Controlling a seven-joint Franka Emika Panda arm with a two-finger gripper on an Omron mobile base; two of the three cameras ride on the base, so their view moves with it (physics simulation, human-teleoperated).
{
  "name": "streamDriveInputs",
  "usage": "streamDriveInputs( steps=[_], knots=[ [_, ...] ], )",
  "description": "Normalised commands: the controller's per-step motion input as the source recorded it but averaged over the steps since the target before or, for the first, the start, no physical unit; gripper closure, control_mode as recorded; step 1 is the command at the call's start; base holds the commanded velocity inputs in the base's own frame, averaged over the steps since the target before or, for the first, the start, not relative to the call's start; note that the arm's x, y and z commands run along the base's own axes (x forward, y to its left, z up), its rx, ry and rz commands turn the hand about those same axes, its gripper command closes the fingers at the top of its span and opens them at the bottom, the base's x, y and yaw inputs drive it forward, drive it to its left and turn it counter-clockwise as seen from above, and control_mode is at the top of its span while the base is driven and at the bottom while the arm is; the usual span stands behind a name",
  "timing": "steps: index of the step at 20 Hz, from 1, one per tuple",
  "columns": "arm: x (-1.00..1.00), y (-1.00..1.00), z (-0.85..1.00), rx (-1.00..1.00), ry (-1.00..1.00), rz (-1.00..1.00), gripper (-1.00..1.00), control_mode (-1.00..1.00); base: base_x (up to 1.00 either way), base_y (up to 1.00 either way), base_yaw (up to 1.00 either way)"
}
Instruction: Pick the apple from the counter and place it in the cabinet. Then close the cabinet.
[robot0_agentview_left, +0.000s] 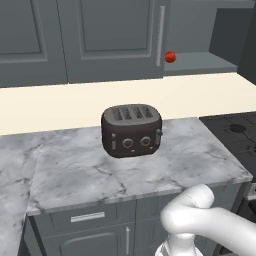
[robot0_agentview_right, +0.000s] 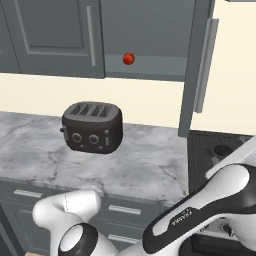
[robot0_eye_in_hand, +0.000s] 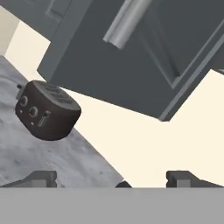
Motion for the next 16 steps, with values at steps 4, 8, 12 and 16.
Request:
streamDriveInputs(
  steps=[4, 8, 12, 16],
  knots=[
    [0.52, -0.41, -0.24, 0.1, -0.12, 0.14, -1.0, -1.0, 0.0, 0.0, 0.0],
    [0.67, -0.18, -0.13, 0.03, -0.03, 0.19, -1.0, -1.0, 0.0, 0.0, 0.0],
    [0.64, 0.0, 0.0, 0.0, 0.0, 0.28, -1.0, -1.0, 0.0, 0.0, 0.0],
    [0.44, 0.0, 0.0, 0.0, 0.0, 0.29, -1.0, -1.0, 0.0, 0.0, 0.0]
  ],
)
